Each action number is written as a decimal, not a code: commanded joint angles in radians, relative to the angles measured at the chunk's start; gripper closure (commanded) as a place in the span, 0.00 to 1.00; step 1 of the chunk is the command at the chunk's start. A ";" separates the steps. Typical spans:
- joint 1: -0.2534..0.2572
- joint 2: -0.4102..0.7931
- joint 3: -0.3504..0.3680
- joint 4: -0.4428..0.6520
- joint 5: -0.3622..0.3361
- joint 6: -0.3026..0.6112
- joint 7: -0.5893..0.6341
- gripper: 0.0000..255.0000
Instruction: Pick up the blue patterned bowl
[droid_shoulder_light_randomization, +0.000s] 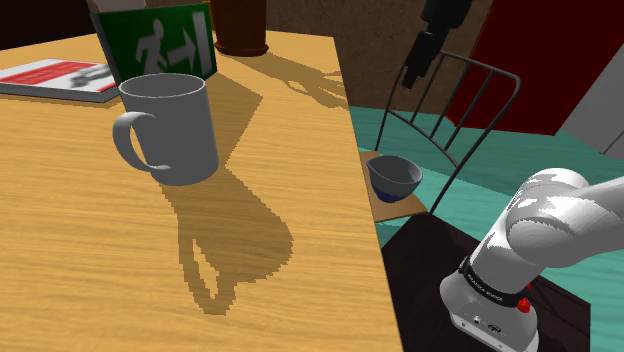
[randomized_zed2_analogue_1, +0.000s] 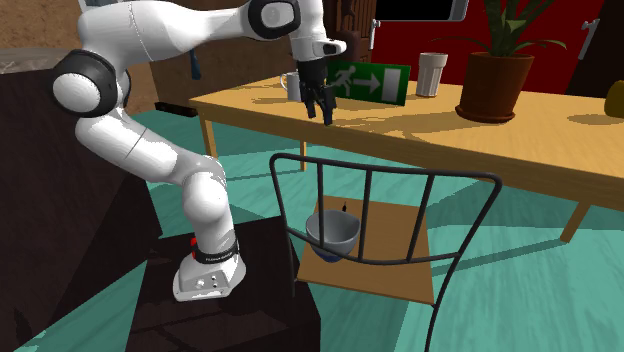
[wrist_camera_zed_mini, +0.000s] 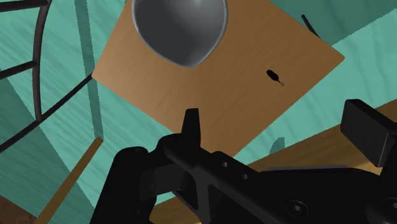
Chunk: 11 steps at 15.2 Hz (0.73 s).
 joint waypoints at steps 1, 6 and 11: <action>0.000 0.000 0.000 0.000 0.000 0.000 0.000 0.00; -0.009 -0.056 0.001 -0.203 -0.013 0.147 0.015 0.00; -0.022 -0.084 0.002 -0.386 -0.028 0.303 0.032 0.00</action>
